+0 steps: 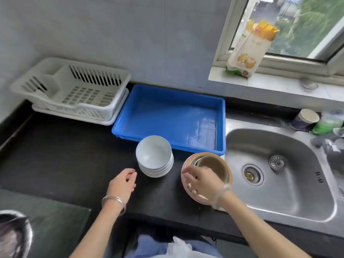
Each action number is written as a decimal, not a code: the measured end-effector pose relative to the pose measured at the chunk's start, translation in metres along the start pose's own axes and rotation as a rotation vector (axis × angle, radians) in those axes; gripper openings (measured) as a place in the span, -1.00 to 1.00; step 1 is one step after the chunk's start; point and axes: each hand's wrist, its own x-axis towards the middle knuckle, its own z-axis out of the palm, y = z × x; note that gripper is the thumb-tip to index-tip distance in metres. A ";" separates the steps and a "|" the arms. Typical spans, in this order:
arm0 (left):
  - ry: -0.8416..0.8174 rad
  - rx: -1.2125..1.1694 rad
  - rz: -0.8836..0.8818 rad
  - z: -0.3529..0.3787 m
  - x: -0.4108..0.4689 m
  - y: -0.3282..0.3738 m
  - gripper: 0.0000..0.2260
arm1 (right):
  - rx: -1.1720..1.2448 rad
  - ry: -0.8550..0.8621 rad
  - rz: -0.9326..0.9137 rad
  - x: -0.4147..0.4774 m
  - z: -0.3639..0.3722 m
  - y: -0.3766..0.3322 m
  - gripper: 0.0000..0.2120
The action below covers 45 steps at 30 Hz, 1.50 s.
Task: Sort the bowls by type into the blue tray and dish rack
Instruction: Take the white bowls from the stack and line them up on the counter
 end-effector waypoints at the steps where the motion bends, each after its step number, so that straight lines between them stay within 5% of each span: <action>1: 0.043 0.002 0.039 0.002 0.006 0.008 -0.78 | -0.039 0.063 -0.029 0.017 0.001 -0.008 -0.77; 8: 0.063 -0.004 0.057 0.007 0.026 0.037 -0.67 | -0.179 0.175 0.053 0.084 0.012 -0.046 -0.64; 16: 0.031 -0.098 0.023 0.010 0.032 0.033 -0.69 | -0.324 0.264 0.063 0.099 0.018 -0.064 -0.95; 19: 0.040 -0.190 0.004 0.010 0.034 0.034 -0.74 | -0.352 0.252 0.034 0.099 0.011 -0.069 -0.91; 26: 0.034 -0.038 -0.007 0.011 0.042 0.043 -0.75 | -0.127 0.381 0.019 0.084 -0.019 -0.061 -0.89; 32: 0.221 0.141 0.076 0.021 0.040 0.054 -0.96 | -0.093 0.403 -0.006 0.069 -0.030 -0.052 -0.90; 45: 0.292 0.010 0.012 -0.001 0.037 0.073 -0.90 | 0.036 0.388 -0.090 0.057 -0.048 -0.040 -0.87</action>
